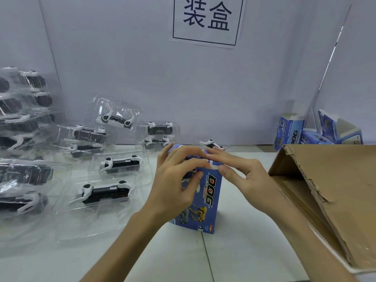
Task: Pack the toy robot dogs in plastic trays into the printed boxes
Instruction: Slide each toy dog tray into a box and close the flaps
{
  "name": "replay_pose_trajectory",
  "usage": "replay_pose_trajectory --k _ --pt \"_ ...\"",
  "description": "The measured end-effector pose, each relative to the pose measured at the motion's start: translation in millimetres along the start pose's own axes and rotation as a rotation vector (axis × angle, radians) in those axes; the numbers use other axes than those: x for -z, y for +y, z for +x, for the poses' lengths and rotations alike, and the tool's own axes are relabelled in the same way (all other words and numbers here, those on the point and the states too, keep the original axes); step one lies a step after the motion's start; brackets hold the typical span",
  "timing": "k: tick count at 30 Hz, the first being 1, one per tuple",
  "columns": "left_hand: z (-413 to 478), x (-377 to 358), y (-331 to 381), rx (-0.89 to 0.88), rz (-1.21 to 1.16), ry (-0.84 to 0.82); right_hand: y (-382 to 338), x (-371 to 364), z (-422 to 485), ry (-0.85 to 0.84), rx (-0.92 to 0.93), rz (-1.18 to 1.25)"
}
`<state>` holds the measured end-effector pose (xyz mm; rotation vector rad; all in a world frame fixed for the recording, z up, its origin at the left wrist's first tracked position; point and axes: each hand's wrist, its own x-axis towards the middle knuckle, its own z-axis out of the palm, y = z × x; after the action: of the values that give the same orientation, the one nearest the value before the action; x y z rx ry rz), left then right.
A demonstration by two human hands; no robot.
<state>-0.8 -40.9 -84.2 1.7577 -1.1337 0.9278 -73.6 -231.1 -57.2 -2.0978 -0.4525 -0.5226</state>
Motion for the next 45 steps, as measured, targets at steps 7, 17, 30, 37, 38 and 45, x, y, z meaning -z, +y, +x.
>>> replay_pose_trajectory --k 7,17,30,37,38,45 --pt "-1.2 10.9 -8.8 0.026 -0.035 0.038 8.7 -0.9 -8.5 0.020 0.073 -0.171" --pt "3.2 15.7 -18.2 -0.011 0.061 0.106 8.7 -6.7 -3.3 0.103 0.070 -0.067" --pt "-36.8 1.5 -30.3 0.476 -0.318 -0.260 37.9 31.7 2.3 0.221 -0.066 0.092" --pt "-49.1 -23.6 -6.0 0.137 -0.047 0.017 27.3 -23.1 -20.7 0.414 -0.441 0.576" --pt "-51.8 -23.3 -6.4 0.068 0.026 0.040 26.3 -31.8 -26.0 0.396 -0.469 0.680" --pt "-68.2 -23.8 -13.6 -0.100 0.199 -0.053 32.9 -66.0 -51.1 0.436 -0.461 0.796"
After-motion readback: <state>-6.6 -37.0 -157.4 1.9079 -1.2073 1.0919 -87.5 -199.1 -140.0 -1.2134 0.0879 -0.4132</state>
